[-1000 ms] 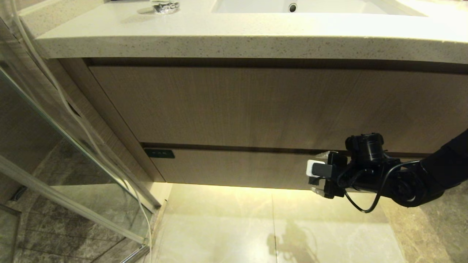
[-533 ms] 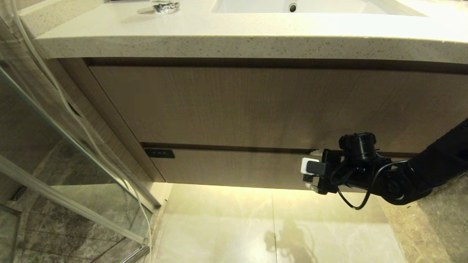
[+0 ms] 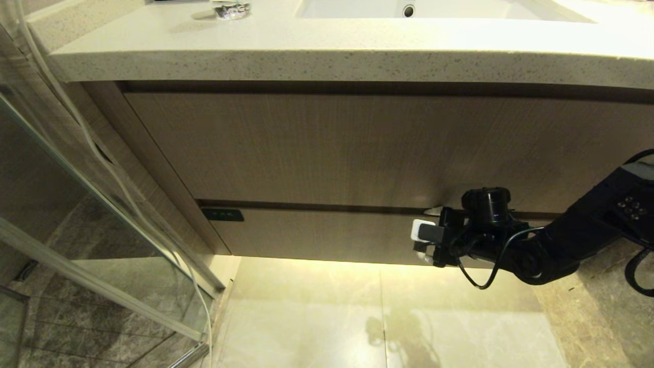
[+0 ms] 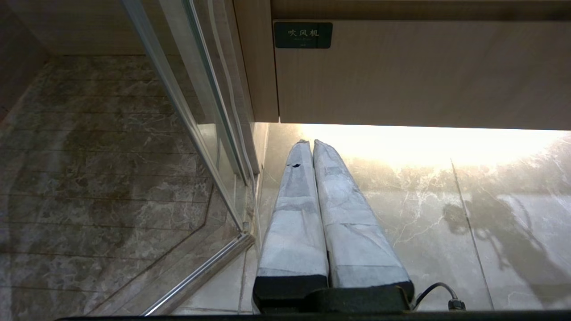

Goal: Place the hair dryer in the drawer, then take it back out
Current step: Pull open the drawer

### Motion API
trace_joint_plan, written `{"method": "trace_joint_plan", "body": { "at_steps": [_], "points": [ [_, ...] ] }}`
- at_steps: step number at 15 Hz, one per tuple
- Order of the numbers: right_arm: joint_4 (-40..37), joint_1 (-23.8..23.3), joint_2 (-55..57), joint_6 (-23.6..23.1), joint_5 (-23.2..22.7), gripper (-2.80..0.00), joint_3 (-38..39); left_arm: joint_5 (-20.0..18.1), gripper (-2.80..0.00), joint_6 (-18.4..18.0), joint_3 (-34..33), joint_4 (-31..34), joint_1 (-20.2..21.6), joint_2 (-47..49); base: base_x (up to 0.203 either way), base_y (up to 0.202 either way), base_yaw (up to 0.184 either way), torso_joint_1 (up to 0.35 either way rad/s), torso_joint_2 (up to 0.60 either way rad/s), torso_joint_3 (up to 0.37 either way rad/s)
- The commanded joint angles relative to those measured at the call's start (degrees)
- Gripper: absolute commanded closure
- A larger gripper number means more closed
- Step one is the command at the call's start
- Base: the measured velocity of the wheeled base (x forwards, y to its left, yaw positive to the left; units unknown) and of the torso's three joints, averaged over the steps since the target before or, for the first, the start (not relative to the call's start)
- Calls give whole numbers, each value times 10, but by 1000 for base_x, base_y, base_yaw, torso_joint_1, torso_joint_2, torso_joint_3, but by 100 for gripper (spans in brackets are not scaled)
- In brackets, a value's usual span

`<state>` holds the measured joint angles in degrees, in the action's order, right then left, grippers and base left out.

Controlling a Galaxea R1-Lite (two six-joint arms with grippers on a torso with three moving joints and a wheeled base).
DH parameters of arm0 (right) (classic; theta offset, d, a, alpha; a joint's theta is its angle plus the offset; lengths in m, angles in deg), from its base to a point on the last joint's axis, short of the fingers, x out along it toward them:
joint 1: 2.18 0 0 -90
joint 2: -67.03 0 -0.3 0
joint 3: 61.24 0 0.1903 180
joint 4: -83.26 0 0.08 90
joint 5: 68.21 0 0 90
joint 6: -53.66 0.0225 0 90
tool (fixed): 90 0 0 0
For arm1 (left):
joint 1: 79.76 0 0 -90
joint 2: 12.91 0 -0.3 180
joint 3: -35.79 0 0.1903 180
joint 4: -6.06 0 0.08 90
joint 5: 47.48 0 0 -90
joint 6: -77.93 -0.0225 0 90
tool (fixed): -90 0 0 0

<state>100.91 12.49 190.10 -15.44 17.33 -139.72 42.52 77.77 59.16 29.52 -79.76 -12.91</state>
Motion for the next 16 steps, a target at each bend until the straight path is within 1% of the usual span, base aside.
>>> {"method": "trace_joint_plan", "body": {
  "at_steps": [1,3,5,10,16],
  "points": [
    [4,0,17,-3,0,-280,-8,0,0,0,0,0,0,0,0,0,0,0,0,0],
    [3,0,24,-3,0,-280,-9,0,0,0,0,0,0,0,0,0,0,0,0,0],
    [-19,0,23,-3,2,-280,-8,0,0,0,0,0,0,0,0,0,0,0,0,0],
    [-174,0,1,19,-10,-280,-5,0,0,0,0,0,0,0,0,0,0,0,0,0],
    [-209,0,-35,21,-10,-280,12,0,0,0,0,0,0,0,0,0,0,0,0,0]
  ]
}}
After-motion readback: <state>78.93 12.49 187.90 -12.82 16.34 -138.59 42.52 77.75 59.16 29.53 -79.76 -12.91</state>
